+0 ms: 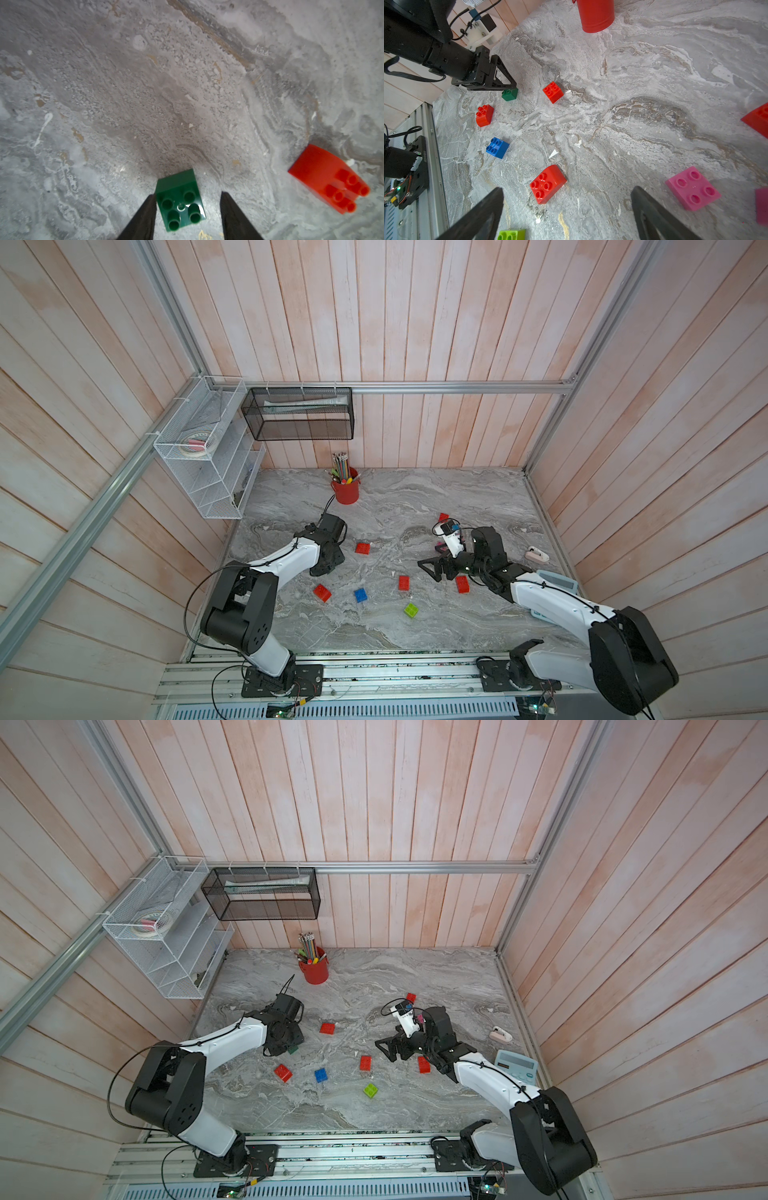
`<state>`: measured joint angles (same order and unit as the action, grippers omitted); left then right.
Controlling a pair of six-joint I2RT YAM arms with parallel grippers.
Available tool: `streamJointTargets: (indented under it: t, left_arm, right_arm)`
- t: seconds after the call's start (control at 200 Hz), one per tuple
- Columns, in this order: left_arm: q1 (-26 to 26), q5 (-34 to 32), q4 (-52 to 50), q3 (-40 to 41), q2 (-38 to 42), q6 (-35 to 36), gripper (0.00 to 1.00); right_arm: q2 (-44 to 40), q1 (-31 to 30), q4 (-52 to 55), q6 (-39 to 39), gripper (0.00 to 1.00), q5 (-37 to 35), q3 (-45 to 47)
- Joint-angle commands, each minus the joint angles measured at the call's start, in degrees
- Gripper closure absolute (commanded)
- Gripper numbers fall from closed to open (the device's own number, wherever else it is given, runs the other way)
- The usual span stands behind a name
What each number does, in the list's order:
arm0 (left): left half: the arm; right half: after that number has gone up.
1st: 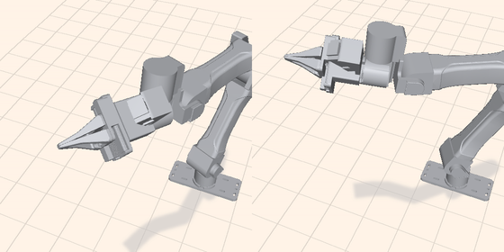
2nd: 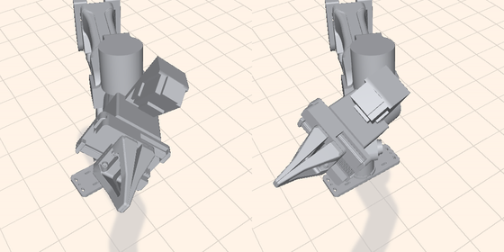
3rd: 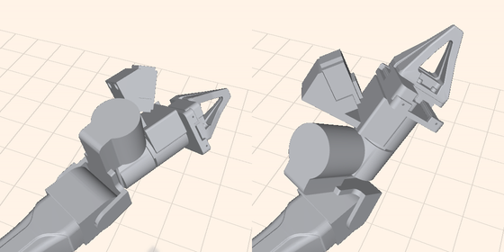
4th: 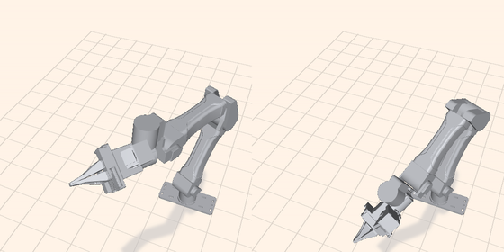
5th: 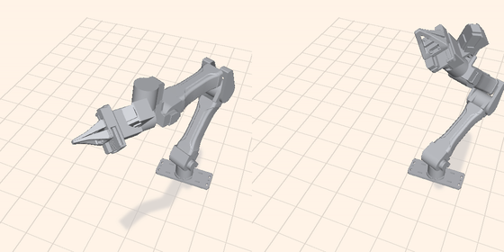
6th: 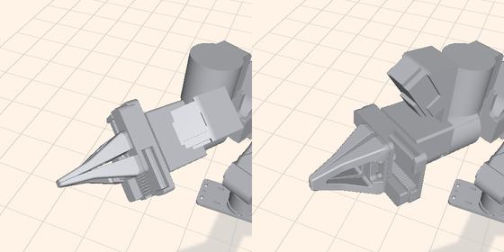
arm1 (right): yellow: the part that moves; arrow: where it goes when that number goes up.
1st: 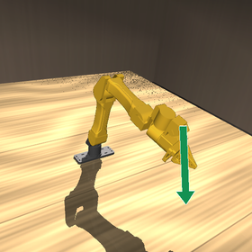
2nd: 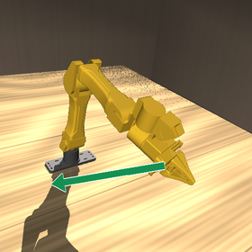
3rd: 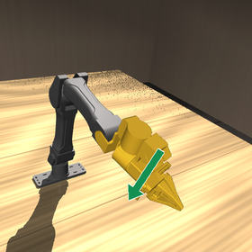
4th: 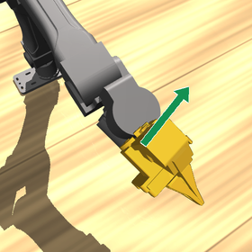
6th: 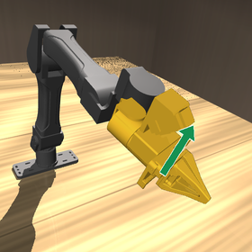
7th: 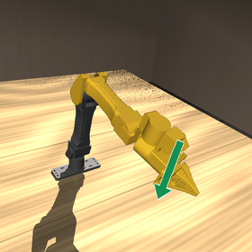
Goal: Assemble the letter s with lego
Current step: Pick up the lego brick from the center of the board.
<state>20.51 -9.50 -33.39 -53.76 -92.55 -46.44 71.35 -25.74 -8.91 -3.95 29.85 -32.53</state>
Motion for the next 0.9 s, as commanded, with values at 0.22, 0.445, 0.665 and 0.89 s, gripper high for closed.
streamJointTargets:
  t: [0.22,0.445,0.665,0.89]
  left_arm:
    - [-0.6,-0.6,2.2,2.1,-2.3,1.4,0.58]
    - [-0.6,-0.3,1.1,2.0,-1.1,2.7,0.7]
    - [-0.6,1.0,-2.0,0.2,1.3,4.4,0.72]
    - [2.7,1.2,-6.8,-3.8,4.4,4.8,0.72]
  right_arm:
    - [-0.1,-0.3,1.7,1.0,0.03,-0.6,-1.1]
    - [0.0,-0.3,1.8,1.3,0.03,-0.7,-1.0]
    - [0.3,-0.2,1.7,1.3,0.03,-1.1,-1.3]
    - [-0.5,0.4,1.8,1.2,0.03,-1.9,-0.4]
